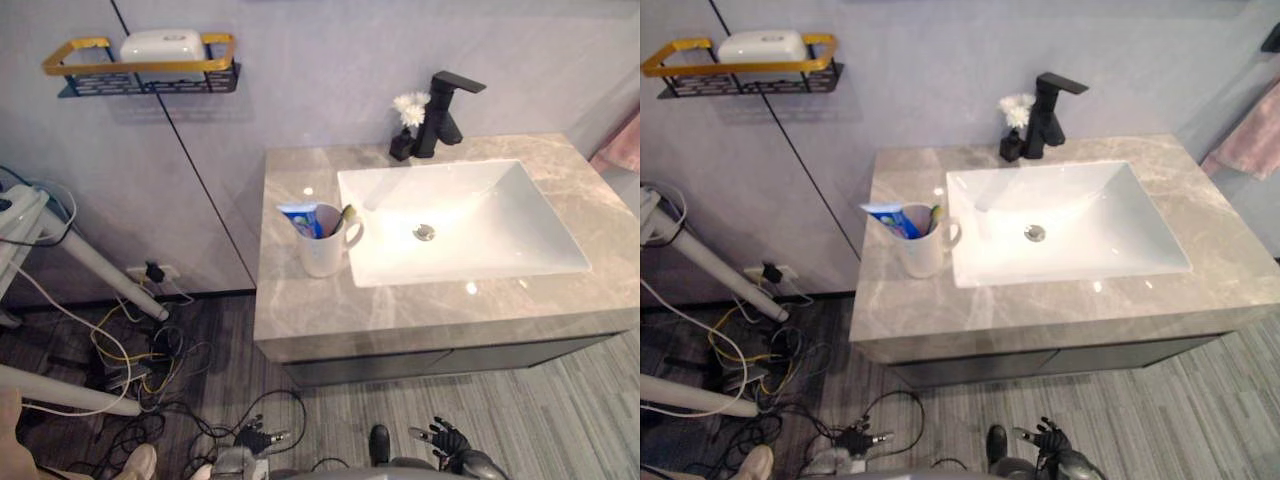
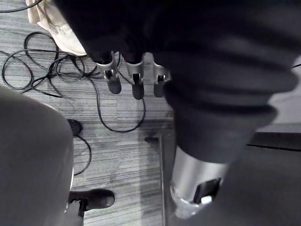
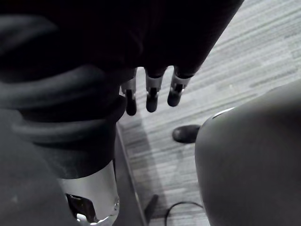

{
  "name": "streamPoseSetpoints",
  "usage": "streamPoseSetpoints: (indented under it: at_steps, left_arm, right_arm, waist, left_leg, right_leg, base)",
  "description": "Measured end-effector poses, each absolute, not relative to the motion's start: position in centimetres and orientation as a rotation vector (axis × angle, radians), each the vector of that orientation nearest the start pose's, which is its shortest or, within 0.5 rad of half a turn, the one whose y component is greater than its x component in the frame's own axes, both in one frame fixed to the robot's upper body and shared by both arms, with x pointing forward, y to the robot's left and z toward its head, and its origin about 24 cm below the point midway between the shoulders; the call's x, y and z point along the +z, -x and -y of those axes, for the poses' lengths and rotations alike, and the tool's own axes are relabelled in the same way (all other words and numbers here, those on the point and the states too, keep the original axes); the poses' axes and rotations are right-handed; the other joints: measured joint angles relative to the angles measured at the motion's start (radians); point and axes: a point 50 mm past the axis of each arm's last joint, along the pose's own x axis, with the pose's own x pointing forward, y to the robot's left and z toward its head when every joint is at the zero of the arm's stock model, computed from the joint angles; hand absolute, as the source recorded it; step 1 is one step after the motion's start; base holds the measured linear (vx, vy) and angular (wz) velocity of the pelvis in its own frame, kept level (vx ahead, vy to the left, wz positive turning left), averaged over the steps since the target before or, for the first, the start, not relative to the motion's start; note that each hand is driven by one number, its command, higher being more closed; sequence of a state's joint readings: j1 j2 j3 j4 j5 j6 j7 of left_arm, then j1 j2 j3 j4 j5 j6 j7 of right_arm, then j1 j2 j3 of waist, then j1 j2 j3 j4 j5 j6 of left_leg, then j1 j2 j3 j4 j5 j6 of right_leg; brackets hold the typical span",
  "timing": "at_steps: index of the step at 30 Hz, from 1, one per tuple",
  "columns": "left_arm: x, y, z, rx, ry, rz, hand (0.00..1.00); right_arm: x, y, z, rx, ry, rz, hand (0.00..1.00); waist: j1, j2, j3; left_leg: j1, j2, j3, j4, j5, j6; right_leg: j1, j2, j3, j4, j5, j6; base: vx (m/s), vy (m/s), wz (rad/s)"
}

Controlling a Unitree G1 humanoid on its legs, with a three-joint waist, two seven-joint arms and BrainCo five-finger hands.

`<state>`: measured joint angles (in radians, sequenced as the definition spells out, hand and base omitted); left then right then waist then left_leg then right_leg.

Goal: Organize washtable

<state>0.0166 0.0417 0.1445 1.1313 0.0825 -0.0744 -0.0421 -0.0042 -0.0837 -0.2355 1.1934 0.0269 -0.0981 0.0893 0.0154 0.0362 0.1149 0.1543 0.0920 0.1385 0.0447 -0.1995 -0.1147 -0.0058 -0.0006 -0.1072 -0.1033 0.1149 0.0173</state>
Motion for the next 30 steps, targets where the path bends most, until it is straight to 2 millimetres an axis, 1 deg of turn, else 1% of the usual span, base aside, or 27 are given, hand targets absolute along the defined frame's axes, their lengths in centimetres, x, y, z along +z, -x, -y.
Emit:
streamPoseSetpoints:
  at_steps: [9, 10, 13, 16, 18, 25, 30]
  left_arm:
    - [-16.2, -11.0, -17.6, 0.04, -0.028, -1.07, 0.0]
    - [-16.2, -11.3, -17.1, -0.001, -0.051, -1.067, 0.0]
    - [-16.2, -11.3, -17.1, -0.001, -0.051, -1.067, 0.0]
    - [-16.2, -11.1, -17.1, -0.003, -0.05, -1.073, 0.0]
    - [-16.2, -11.0, -16.8, -0.008, -0.047, -1.072, 0.0]
    - [-16.2, -10.9, -16.9, -0.023, -0.057, -1.054, 0.0]
    - [-16.2, -10.8, -16.7, -0.017, -0.042, -1.055, 0.0]
  right_arm:
    - [-16.2, -10.4, 20.2, -0.194, -0.125, -1.082, 0.0]
    - [-16.3, -10.4, 20.1, -0.194, -0.125, -1.087, 0.0]
    - [-16.3, -10.4, 20.1, -0.194, -0.125, -1.087, 0.0]
    - [-16.3, -10.4, 20.0, -0.195, -0.128, -1.087, 0.0]
    - [-16.4, -10.0, 20.1, -0.196, -0.127, -1.102, 0.0]
    - [-16.5, -9.5, 19.9, -0.209, -0.15, -1.107, 0.0]
    - [-16.5, -9.4, 20.0, -0.23, -0.173, -1.093, 0.0]
  waist:
    - [0.0, 0.0, 0.0]
    - [0.0, 0.001, -0.002]
    - [0.0, 0.001, -0.002]
    - [-0.002, 0.006, -0.009]
    - [0.005, 0.009, -0.021]
    - [0.004, -0.001, -0.032]
    - [0.002, 0.0, -0.031]
  left_leg:
    - [0.0, -0.003, 0.0, 0.001, 0.0, 0.0]
    - [0.0, -0.002, 0.0, 0.004, 0.0, 0.0]
    - [0.0, -0.002, 0.0, 0.004, 0.0, 0.0]
    - [-0.006, -0.003, -0.022, 0.005, 0.0, 0.0]
    - [-0.002, -0.003, -0.036, 0.007, 0.001, 0.0]
    - [0.01, -0.003, -0.053, 0.026, 0.0, 0.0]
    - [0.025, 0.004, -0.031, 0.032, -0.001, -0.002]
  right_leg:
    - [0.0, -0.001, 0.001, 0.0, -0.004, 0.005]
    - [0.001, -0.001, 0.001, 0.0, -0.003, 0.005]
    - [0.001, -0.002, 0.001, 0.0, -0.003, 0.005]
    - [0.008, -0.009, -0.032, 0.0, -0.004, 0.005]
    - [0.023, -0.014, -0.057, -0.001, -0.006, 0.009]
    - [0.052, -0.021, -0.086, -0.002, -0.01, 0.013]
    - [0.051, -0.011, -0.065, -0.002, -0.008, 0.01]
  base:
    - [0.0, 0.0, 0.0]
    - [0.0, 0.0, 0.0]
    - [0.0, 0.0, 0.0]
    - [0.0, 0.002, 0.25]
    - [0.0, 0.012, 0.3]
    - [-0.03, 0.005, 0.09]
    - [-0.03, -0.016, -0.14]
